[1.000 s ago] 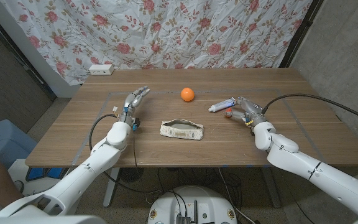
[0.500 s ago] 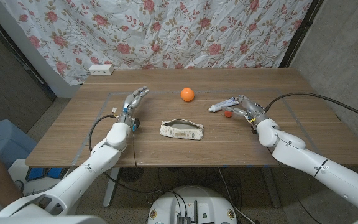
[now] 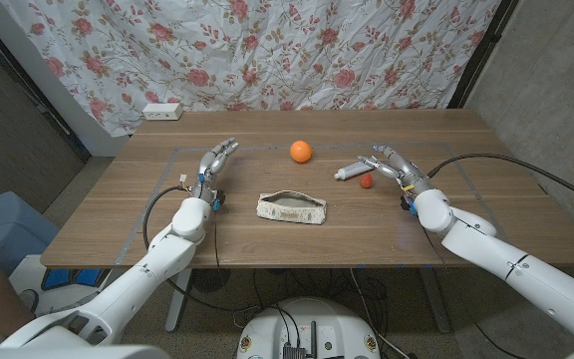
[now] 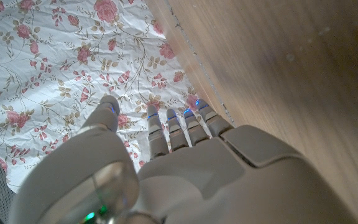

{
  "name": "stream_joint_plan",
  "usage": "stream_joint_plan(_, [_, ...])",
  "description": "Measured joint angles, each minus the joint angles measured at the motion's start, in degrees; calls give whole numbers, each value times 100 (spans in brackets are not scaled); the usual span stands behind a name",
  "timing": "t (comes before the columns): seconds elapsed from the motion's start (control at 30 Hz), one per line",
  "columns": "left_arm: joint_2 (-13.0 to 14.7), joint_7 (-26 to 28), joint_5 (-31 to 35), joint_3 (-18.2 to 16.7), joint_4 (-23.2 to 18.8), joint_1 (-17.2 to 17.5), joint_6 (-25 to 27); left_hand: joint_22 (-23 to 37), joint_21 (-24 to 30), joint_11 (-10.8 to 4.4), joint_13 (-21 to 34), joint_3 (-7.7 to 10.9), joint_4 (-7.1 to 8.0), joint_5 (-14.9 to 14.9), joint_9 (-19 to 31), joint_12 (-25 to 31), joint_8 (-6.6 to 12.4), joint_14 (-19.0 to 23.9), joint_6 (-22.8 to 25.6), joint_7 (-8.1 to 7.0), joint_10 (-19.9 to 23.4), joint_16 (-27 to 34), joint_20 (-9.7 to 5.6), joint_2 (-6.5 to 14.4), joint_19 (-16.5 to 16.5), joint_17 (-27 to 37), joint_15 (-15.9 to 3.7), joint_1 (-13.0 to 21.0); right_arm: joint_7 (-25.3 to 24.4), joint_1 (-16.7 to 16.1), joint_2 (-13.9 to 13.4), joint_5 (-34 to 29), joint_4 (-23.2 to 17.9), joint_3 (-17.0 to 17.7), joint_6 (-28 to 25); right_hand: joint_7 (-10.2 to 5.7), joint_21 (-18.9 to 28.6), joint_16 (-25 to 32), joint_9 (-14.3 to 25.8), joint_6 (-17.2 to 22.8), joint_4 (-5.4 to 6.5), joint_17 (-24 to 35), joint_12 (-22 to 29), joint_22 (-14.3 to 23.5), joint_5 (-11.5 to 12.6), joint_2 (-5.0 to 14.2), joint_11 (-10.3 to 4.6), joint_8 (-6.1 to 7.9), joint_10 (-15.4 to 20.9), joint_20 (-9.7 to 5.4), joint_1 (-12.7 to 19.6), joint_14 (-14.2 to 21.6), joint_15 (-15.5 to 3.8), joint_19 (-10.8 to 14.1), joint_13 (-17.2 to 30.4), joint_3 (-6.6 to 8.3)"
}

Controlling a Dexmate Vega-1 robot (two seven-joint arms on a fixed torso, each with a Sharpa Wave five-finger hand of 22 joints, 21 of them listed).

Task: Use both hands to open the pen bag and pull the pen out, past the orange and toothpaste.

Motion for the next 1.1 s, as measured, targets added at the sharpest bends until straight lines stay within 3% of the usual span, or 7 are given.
stream_joint_plan(0.57, [-46,-43,-35,-11,46,-7,-130,0,0,-8,0,0,0,0,1,0,-22,-92,-223,18,-71,0,-30,30,-30,0,-31,-29,288,86,200,935,533,319,1016,21,8,29,-26,-103,74,-35,71,0,23,157,-40,-40,289,-31,-158,44,-84,32,-26,-22])
stream_joint_plan(1.1, [-181,-54,-169,-45,85,-103,-143,0,0,22,-14,24,24,0,-30,0,-21,-144,-341,137,-101,0,-30,113,-30,15,-40,-203,737,340,630,1822,1421,481,2075,20,23,29,-53,-102,160,-79,87,0,23,301,-39,-39,411,-71,-301,145,-121,72,-53,-61])
